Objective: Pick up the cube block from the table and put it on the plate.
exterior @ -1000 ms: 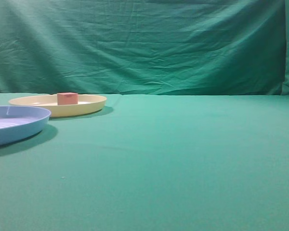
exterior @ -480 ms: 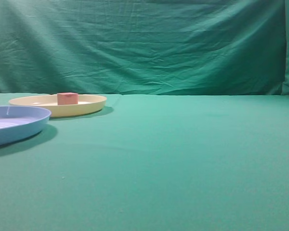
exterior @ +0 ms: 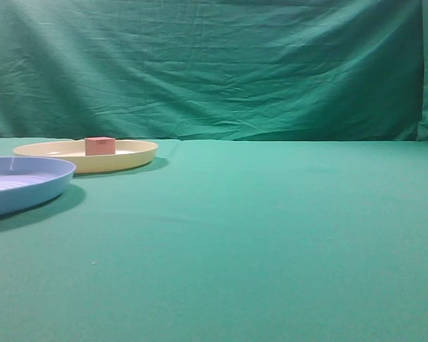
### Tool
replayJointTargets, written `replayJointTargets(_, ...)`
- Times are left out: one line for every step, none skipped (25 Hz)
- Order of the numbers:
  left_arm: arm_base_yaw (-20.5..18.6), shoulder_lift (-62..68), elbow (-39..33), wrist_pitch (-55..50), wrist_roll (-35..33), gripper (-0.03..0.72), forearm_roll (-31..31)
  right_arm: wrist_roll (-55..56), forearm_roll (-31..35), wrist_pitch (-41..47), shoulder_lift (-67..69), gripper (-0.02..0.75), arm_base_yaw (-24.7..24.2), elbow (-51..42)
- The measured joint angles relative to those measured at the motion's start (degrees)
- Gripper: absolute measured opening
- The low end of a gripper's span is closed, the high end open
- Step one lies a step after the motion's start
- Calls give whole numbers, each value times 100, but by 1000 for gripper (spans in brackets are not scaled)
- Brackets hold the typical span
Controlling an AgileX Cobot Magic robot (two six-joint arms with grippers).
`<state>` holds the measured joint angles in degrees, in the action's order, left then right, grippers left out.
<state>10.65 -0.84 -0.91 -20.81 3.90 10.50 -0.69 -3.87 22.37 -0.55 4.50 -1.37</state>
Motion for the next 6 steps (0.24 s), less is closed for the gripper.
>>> replayJointTargets(0, 0, 0, 0, 0, 0, 0, 0, 0, 0, 0, 0, 0, 0)
replayJointTargets(0, 0, 0, 0, 0, 0, 0, 0, 10, 0, 0, 0, 0, 0)
replayJointTargets(0, 0, 0, 0, 0, 0, 0, 0, 10, 0, 0, 0, 0, 0)
replayJointTargets(0, 0, 0, 0, 0, 0, 0, 0, 10, 0, 0, 0, 0, 0)
replayJointTargets(0, 0, 0, 0, 0, 0, 0, 0, 10, 0, 0, 0, 0, 0)
replayJointTargets(0, 0, 0, 0, 0, 0, 0, 0, 10, 0, 0, 0, 0, 0)
